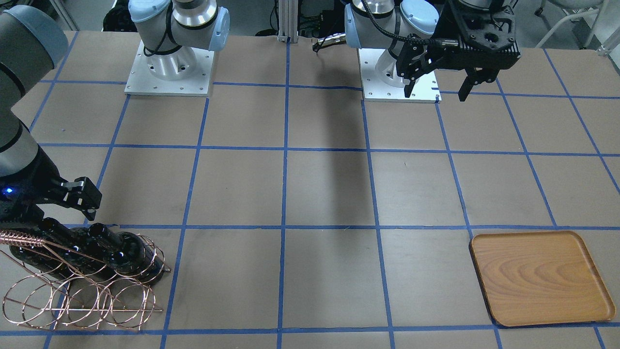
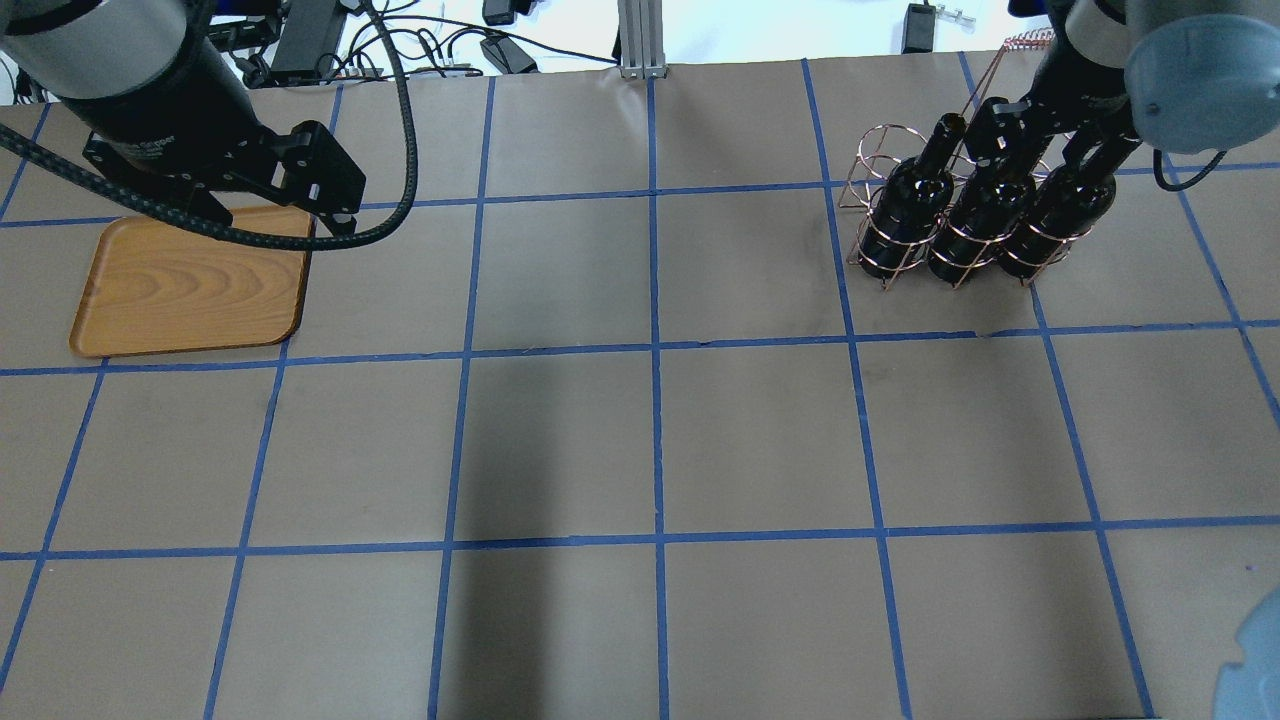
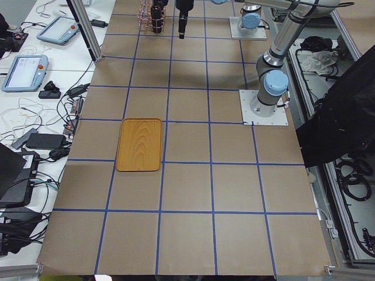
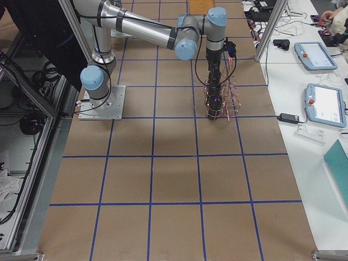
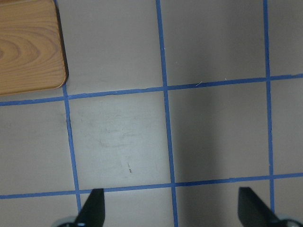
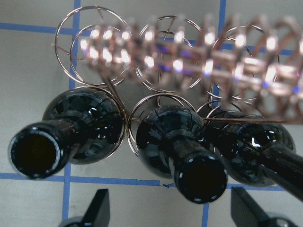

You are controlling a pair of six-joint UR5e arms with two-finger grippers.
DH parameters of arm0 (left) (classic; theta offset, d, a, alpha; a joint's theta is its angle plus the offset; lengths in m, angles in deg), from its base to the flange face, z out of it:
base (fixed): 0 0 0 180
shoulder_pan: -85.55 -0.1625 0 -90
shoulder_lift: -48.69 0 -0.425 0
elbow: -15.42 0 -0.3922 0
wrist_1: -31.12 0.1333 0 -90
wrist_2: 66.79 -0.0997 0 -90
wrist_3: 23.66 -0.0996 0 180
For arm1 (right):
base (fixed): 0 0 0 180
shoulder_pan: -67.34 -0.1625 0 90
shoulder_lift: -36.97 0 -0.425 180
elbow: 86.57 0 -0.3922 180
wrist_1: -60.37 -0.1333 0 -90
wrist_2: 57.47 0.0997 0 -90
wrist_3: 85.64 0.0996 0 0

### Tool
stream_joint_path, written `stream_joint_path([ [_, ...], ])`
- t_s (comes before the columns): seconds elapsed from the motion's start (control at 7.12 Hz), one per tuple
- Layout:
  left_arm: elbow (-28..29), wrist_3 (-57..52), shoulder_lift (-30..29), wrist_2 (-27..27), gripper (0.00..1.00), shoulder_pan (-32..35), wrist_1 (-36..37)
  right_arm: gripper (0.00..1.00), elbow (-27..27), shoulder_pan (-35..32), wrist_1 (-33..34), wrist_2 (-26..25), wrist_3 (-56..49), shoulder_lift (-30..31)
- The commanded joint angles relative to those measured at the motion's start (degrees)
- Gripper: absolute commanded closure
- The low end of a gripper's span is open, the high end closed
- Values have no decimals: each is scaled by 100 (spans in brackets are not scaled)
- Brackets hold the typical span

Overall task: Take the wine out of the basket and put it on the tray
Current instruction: 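Grasp the neck of the middle dark bottle with the right gripper and lift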

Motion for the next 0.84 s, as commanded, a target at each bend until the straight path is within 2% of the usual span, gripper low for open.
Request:
stream_joint_path([
  [0.0,0,0,0,-1,0,2,-3,35,0,199,76,44,-189,-88],
  [0.28,0,0,0,8,0,2,-3,44,-9,244,129,105,-163,-89],
  [0.42,0,0,0,-1,0,2,-3,43,-26,244,146,384,-137,-89],
  [0.7,0,0,-9,8,0,2,6,41,-88,244,251,622,-101,-89],
])
